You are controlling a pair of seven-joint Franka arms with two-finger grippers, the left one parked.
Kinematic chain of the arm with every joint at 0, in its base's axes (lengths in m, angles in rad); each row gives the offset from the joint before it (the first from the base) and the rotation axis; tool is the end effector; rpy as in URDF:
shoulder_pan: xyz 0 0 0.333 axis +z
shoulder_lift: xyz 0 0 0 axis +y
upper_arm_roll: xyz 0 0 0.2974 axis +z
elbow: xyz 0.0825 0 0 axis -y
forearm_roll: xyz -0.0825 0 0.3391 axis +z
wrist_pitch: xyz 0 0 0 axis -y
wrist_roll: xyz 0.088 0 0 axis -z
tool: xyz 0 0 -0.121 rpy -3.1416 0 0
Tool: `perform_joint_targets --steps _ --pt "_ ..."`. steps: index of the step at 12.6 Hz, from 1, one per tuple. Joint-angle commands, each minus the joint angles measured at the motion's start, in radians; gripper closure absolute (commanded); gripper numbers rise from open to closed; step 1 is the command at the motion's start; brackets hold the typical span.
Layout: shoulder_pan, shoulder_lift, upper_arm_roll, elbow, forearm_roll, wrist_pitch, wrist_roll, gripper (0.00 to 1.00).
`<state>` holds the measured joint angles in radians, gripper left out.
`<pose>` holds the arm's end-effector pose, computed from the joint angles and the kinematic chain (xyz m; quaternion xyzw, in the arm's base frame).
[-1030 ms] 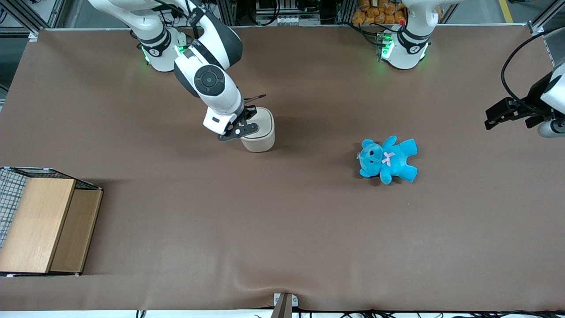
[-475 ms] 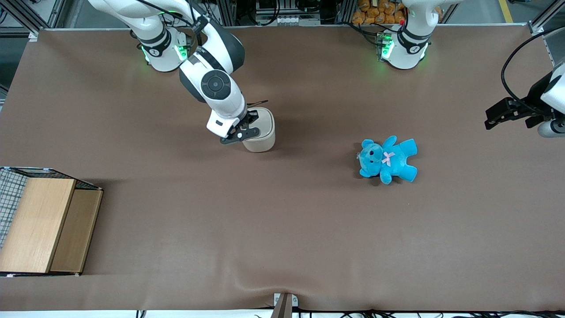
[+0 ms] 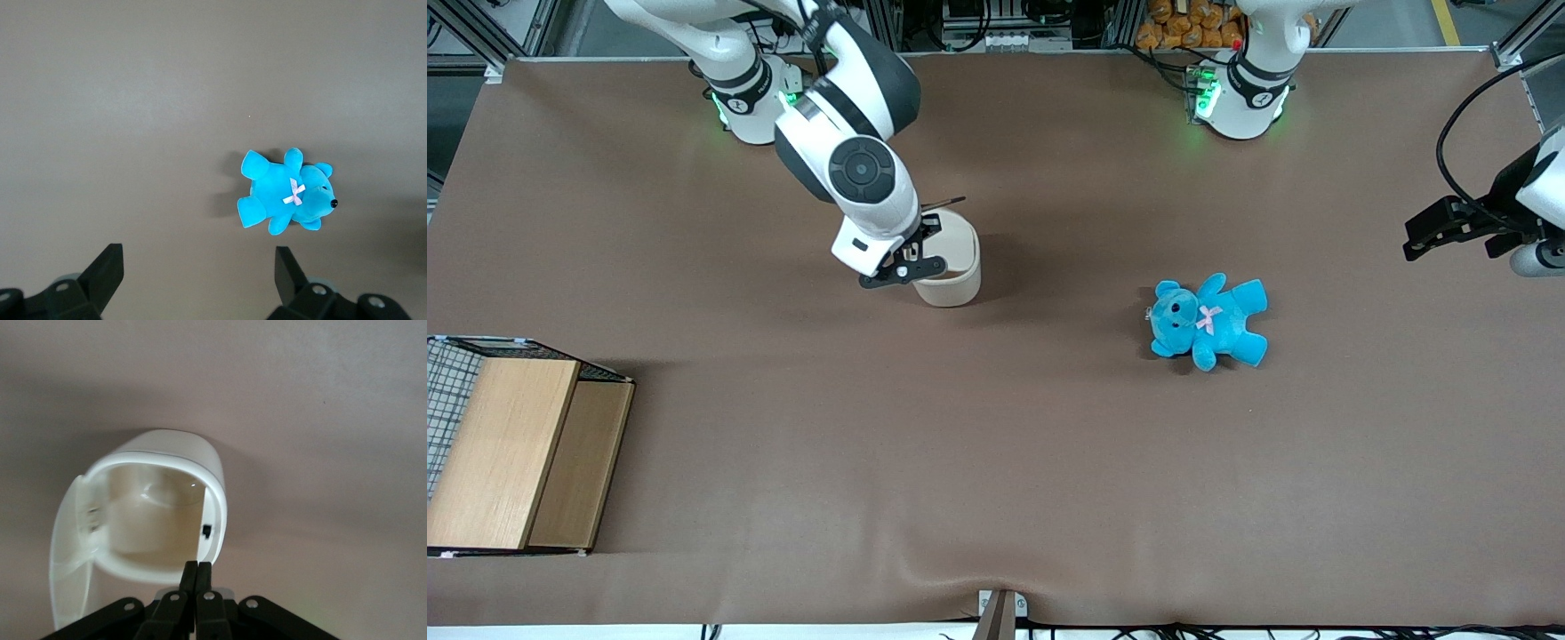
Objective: Open trash can with right arm
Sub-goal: 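Lift the right gripper away from the opened trash can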
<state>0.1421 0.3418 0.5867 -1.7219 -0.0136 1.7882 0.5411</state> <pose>0.4388 0.3558 0.3866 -0.9859 -0.0919 0.1396 0.0061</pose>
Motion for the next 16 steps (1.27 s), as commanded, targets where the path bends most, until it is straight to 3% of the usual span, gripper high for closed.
perform_joint_targets --steps 1,6,8,13,16 --pt "-0.025 0.023 0.008 0.132 0.044 -0.075 0.023 0.00" --pt "-0.131 0.011 -0.031 0.292 0.041 -0.229 0.017 0.00" --pt "-0.127 -0.015 -0.141 0.344 0.037 -0.277 0.013 0.00" --pt "-0.124 -0.138 -0.283 0.346 0.029 -0.315 -0.006 0.00" --pt "-0.118 -0.208 -0.402 0.344 0.035 -0.369 -0.166 0.00"
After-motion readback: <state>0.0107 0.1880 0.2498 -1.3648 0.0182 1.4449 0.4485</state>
